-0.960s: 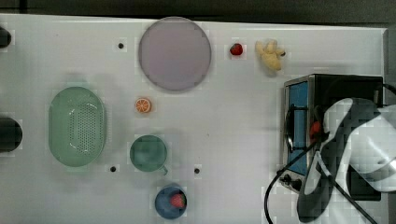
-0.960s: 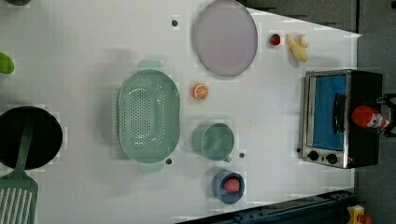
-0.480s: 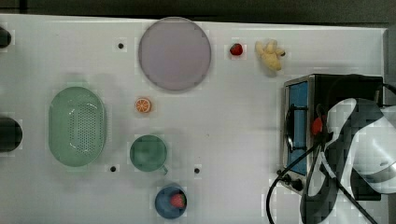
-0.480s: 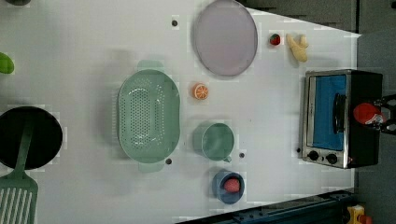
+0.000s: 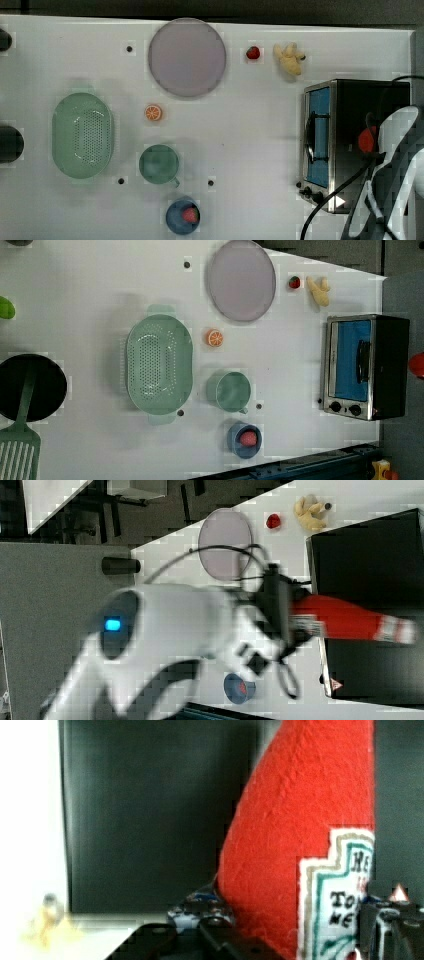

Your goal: Pick Ketchup from oven and place it on table.

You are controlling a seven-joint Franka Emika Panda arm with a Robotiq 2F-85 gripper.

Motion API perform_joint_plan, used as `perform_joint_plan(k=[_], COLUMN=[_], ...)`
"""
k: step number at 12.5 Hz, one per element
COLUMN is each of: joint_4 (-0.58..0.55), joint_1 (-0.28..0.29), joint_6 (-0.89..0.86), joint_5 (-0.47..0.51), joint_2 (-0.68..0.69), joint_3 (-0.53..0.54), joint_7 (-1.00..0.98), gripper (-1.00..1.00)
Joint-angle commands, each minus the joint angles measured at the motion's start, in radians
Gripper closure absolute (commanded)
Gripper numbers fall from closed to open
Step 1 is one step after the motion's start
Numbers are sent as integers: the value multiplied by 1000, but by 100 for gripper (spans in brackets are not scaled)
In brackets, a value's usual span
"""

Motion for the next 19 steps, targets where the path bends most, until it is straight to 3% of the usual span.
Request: perform_joint_plan(k=[1,6,9,12,16,19], joint_4=[62,38,-80,-298,-499,-551], joint_1=[143,175,177,177,178,178], joint_6=[-133,-133,-64,116,383,583], joint_5=[2,0,-33,-72,-72,-72], joint_2=[-152,-177,-178,-168,-91,64], joint_3=[123,351,443,471,473,473], joint_7=[-8,-8,-8,-8,-7,-7], gripper=[-21,-21,-21,-21,-21,-21])
